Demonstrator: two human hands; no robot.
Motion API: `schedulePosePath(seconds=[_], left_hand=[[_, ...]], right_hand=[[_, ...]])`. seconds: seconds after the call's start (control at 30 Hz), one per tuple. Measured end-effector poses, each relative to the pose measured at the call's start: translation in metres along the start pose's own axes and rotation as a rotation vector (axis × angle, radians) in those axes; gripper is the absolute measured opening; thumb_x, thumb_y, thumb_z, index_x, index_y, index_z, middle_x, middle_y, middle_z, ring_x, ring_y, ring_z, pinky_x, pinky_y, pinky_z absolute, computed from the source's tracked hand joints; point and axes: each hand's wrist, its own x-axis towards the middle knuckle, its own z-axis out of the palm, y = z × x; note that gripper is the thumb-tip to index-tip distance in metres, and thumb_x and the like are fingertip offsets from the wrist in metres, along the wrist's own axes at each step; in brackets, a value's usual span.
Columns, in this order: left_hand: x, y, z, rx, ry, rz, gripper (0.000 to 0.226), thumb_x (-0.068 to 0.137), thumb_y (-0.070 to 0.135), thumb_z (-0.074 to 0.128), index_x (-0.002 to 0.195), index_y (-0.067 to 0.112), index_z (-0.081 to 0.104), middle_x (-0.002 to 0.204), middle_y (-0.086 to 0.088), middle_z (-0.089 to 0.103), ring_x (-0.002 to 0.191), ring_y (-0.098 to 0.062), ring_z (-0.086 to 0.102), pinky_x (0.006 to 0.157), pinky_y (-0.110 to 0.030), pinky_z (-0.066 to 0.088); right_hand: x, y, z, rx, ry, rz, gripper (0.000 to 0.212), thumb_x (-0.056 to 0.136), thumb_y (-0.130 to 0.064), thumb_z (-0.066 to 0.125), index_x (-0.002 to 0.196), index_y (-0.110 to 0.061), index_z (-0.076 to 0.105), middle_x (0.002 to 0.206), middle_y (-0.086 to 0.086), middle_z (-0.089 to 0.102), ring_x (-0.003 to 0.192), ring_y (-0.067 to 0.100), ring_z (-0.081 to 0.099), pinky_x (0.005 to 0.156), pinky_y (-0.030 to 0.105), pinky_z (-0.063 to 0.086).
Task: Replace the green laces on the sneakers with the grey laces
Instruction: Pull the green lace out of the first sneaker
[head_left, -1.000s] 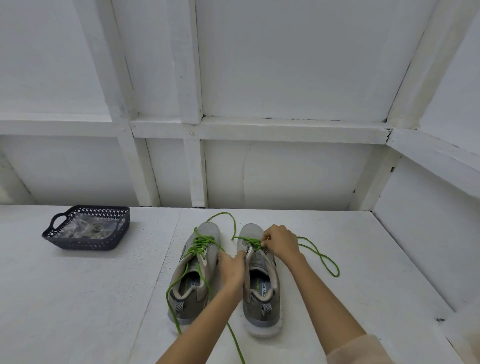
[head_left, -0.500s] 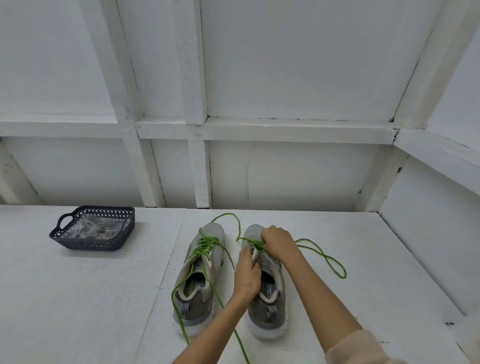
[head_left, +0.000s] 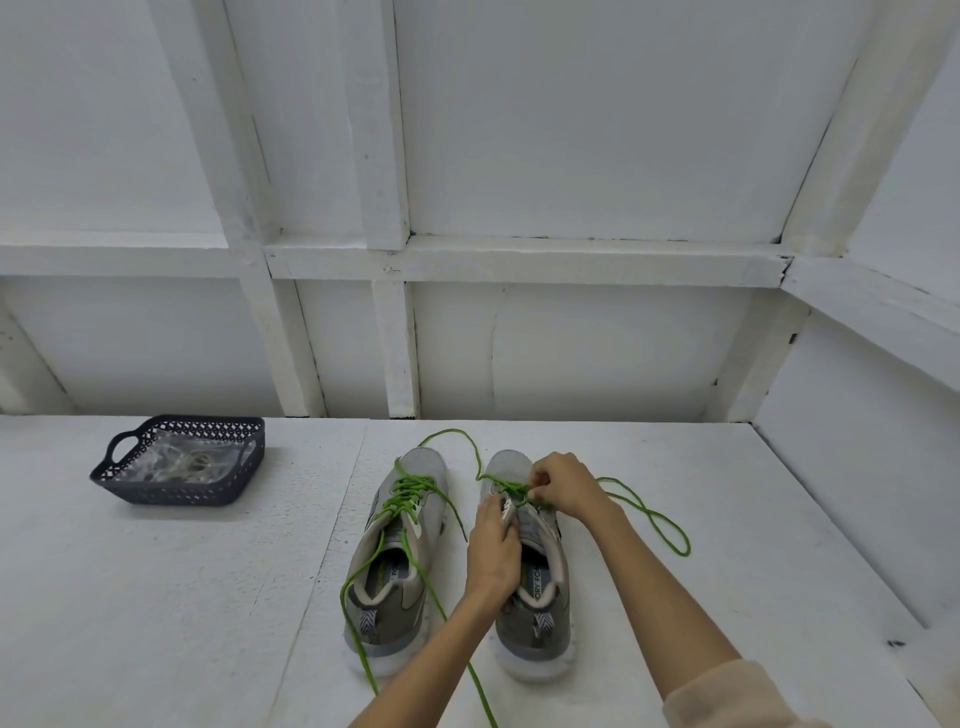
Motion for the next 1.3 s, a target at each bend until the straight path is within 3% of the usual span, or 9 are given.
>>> schedulePosePath(seconds=[0.17, 0.37, 0.57, 0.77, 0.87, 0.97, 1.07, 1.17, 1.3], left_hand=[[-0.001, 0.0, 0.0, -0.001, 0.002, 0.011, 0.036, 0.094, 0.002, 0.042, 0.128, 0.011, 0.052, 0.126, -0.005, 0.057, 0.116, -0.022, 0.053, 0.1, -0.038, 0.042], [-0.002, 0.0, -0.001, -0.015, 0.023, 0.041, 0.026, 0.095, 0.003, 0.042, 0.115, 0.012, 0.054, 0.112, -0.004, 0.06, 0.103, -0.021, 0.056, 0.084, -0.029, 0.042], [-0.002, 0.0, 0.0, -0.017, 0.026, 0.046, 0.029, 0.096, 0.003, 0.042, 0.121, 0.011, 0.054, 0.119, -0.004, 0.059, 0.11, -0.021, 0.055, 0.092, -0.031, 0.042], [-0.002, 0.0, 0.0, -0.013, 0.027, 0.02, 0.032, 0.096, 0.006, 0.042, 0.126, 0.011, 0.052, 0.126, -0.006, 0.057, 0.117, -0.024, 0.053, 0.1, -0.038, 0.042], [-0.002, -0.001, 0.0, -0.017, 0.021, 0.016, 0.031, 0.097, 0.006, 0.042, 0.126, 0.01, 0.052, 0.125, -0.008, 0.057, 0.117, -0.025, 0.052, 0.1, -0.038, 0.042], [-0.002, -0.001, -0.001, -0.011, 0.018, 0.028, 0.034, 0.097, 0.005, 0.042, 0.129, 0.011, 0.051, 0.13, -0.006, 0.056, 0.121, -0.023, 0.051, 0.102, -0.037, 0.04], [-0.002, 0.0, 0.0, -0.014, 0.032, 0.037, 0.031, 0.095, 0.003, 0.042, 0.122, 0.011, 0.054, 0.121, -0.005, 0.058, 0.112, -0.021, 0.054, 0.094, -0.031, 0.042], [-0.003, 0.002, -0.001, -0.03, 0.038, 0.038, 0.029, 0.096, 0.004, 0.042, 0.12, 0.013, 0.054, 0.116, -0.003, 0.059, 0.107, -0.019, 0.055, 0.089, -0.028, 0.042], [-0.003, 0.001, -0.001, -0.015, 0.021, 0.016, 0.033, 0.095, 0.003, 0.042, 0.126, 0.011, 0.052, 0.125, -0.005, 0.057, 0.116, -0.023, 0.053, 0.098, -0.033, 0.042]], right_hand=[[0.002, -0.004, -0.001, -0.013, 0.062, 0.022, 0.009, 0.095, -0.022, 0.047, 0.092, -0.015, 0.052, 0.096, 0.008, 0.063, 0.08, 0.025, 0.055, 0.068, 0.032, 0.041], [0.002, 0.003, -0.003, 0.095, -0.025, 0.031, 0.011, 0.081, -0.015, 0.074, 0.089, -0.01, 0.069, 0.089, 0.007, 0.067, 0.081, 0.024, 0.063, 0.075, 0.04, 0.056], [0.003, 0.004, 0.005, 0.138, 0.135, 0.083, 0.009, 0.093, -0.011, 0.047, 0.094, -0.017, 0.054, 0.095, 0.01, 0.066, 0.082, 0.028, 0.061, 0.074, 0.039, 0.051], [0.002, 0.004, 0.007, 0.18, 0.058, 0.08, 0.024, 0.078, -0.026, 0.078, 0.074, -0.012, 0.059, 0.073, 0.003, 0.06, 0.07, 0.018, 0.054, 0.061, 0.026, 0.039], [0.005, 0.005, 0.006, 0.149, 0.139, 0.107, 0.019, 0.085, -0.017, 0.071, 0.076, -0.001, 0.064, 0.073, 0.006, 0.06, 0.071, 0.021, 0.054, 0.058, 0.027, 0.035], [0.005, 0.007, 0.0, 0.137, 0.315, 0.183, 0.011, 0.092, -0.015, 0.056, 0.09, -0.013, 0.067, 0.092, 0.001, 0.068, 0.079, 0.02, 0.057, 0.064, 0.028, 0.038], [0.006, 0.012, 0.001, 0.178, 0.166, 0.2, 0.006, 0.084, -0.022, 0.07, 0.086, -0.016, 0.069, 0.094, 0.001, 0.071, 0.085, 0.021, 0.063, 0.067, 0.029, 0.044], [0.006, 0.02, 0.006, 0.207, 0.029, 0.211, 0.028, 0.074, -0.033, 0.082, 0.083, -0.008, 0.074, 0.082, 0.006, 0.071, 0.076, 0.018, 0.062, 0.064, 0.028, 0.042], [0.004, 0.019, 0.008, 0.384, 0.154, 0.202, 0.012, 0.081, -0.011, 0.07, 0.069, -0.012, 0.068, 0.074, 0.0, 0.068, 0.073, 0.019, 0.06, 0.067, 0.032, 0.046]])
